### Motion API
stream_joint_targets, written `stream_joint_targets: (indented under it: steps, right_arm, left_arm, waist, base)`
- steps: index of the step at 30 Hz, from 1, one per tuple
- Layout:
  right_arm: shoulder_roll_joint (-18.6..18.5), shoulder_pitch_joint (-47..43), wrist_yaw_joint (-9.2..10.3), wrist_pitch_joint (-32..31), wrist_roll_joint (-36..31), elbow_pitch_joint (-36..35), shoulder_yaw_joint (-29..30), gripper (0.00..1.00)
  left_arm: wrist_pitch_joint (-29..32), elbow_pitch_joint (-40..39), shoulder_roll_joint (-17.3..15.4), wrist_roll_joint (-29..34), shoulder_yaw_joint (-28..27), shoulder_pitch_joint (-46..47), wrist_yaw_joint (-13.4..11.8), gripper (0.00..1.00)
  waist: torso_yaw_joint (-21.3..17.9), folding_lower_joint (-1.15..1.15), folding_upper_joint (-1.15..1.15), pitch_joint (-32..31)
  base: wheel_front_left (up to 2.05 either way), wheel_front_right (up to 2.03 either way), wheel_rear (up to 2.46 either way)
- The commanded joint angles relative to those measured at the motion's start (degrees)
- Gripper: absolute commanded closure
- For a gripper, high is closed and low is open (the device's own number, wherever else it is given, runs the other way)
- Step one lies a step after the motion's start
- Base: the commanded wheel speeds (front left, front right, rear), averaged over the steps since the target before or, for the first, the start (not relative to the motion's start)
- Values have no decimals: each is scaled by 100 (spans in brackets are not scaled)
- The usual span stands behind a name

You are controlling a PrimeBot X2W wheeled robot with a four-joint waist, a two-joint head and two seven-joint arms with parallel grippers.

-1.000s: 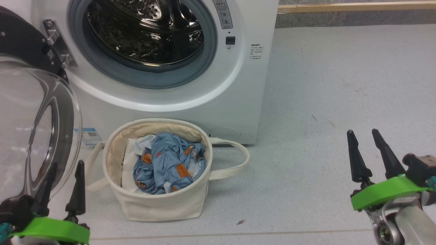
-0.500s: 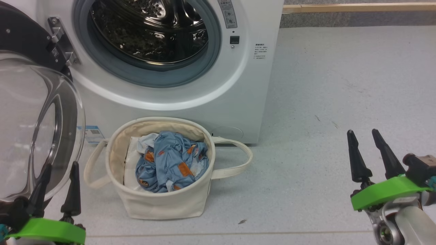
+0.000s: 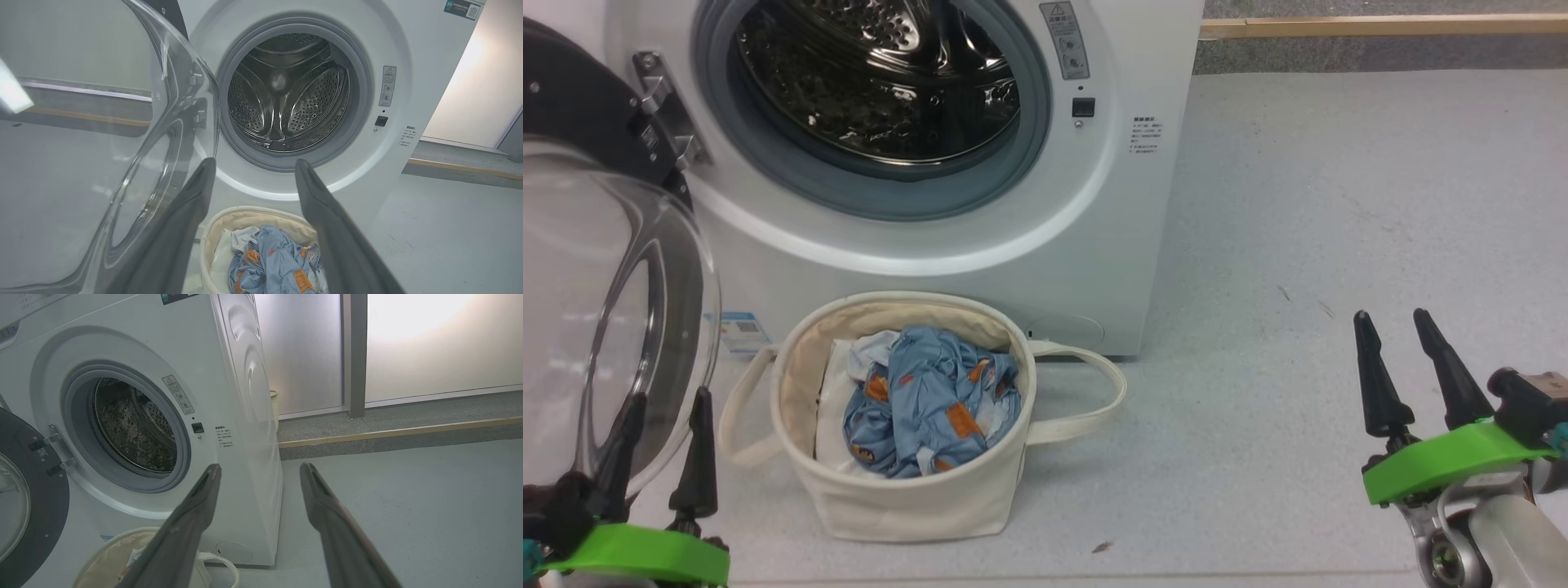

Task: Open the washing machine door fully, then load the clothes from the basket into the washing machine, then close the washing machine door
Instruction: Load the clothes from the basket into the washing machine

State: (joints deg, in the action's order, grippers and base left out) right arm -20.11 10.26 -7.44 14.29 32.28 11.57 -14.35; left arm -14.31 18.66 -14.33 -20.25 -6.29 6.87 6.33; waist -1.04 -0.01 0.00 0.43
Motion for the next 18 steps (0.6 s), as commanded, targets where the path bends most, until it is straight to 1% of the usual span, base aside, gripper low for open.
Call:
stream_joint_targets:
  steps: [1, 10, 18]
  right_arm:
    - [-81, 192, -5, 71, -6, -190, -58, 0]
    - [-68, 187, -5, 71, -12, -185, -47, 0]
    - [-52, 189, -5, 71, -9, -181, -65, 0]
  left_arm:
    - [-69, -166, -133, 66, -234, 244, 27, 0]
    - [-69, -150, -85, 133, -354, 257, 30, 0]
    - [-69, -140, -34, 170, -426, 265, 34, 0]
  waist:
    - [10, 1, 0, 2]
    - [38, 1, 0, 6]
    - [59, 1, 0, 4]
  base:
    - [155, -125, -30]
    - [153, -128, -25]
    - [122, -123, 1]
